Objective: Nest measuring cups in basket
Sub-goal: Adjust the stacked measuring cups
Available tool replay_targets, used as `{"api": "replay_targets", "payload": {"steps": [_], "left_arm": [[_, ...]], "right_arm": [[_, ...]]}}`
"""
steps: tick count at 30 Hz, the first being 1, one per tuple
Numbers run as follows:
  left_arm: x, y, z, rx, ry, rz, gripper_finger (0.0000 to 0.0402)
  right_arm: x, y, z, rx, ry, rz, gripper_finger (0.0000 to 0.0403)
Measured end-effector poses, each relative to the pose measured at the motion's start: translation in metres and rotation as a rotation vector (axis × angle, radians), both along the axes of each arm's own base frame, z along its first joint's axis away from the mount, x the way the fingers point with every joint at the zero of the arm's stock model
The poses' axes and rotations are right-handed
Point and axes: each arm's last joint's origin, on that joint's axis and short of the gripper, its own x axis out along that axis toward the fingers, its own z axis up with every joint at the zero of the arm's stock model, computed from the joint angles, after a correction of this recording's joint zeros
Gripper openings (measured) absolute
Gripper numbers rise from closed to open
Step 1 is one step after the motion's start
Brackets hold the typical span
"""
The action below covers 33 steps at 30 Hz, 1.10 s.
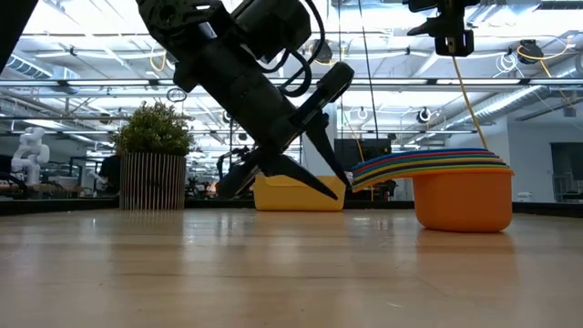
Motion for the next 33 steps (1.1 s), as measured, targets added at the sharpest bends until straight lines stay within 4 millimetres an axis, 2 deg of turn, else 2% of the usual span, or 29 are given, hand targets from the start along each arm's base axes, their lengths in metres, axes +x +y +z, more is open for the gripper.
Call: {"api": "replay_targets", "payload": {"steps": [4, 10, 14, 18, 21, 27, 30, 33], "left_arm": [[-0.001, -0.003, 0.000, -0.077, 0.006, 0.064, 0.0081], [-0.005, -0.025, -0.003, -0.189, -0.076, 0.097, 0.0081], [-0.016, -0.040, -0.010, -0.193, -0.166, 0.172, 0.0082], [-0.027, -0.052, -0.019, -0.179, -0.153, 0.211, 0.0083], [-0.029, -0.059, -0.018, -0.165, -0.191, 0.220, 0.0083], [-0.024, -0.082, 0.005, -0.132, -0.430, 0.046, 0.0082], [-0.027, -0.094, 0.006, -0.121, -0.412, -0.068, 0.0081], [-0.028, -0.102, 0.003, -0.116, -0.358, -0.097, 0.0081]], "right_arm": [[-0.002, 0.001, 0.001, 0.009, -0.010, 0.014, 0.0185], [-0.011, 0.003, 0.004, 0.013, -0.016, 0.020, 0.0185], [-0.018, 0.005, 0.007, 0.006, -0.022, 0.023, 0.0185], [-0.023, 0.007, 0.008, -0.003, -0.020, 0.029, 0.0185], [-0.025, 0.007, 0.007, -0.003, -0.012, 0.030, 0.0185], [-0.025, 0.007, 0.006, -0.011, -0.007, 0.037, 0.0185], [-0.025, 0.007, 0.006, -0.021, -0.009, 0.043, 0.0185], [-0.025, 0.007, 0.006, -0.030, -0.011, 0.048, 0.0185]]}}
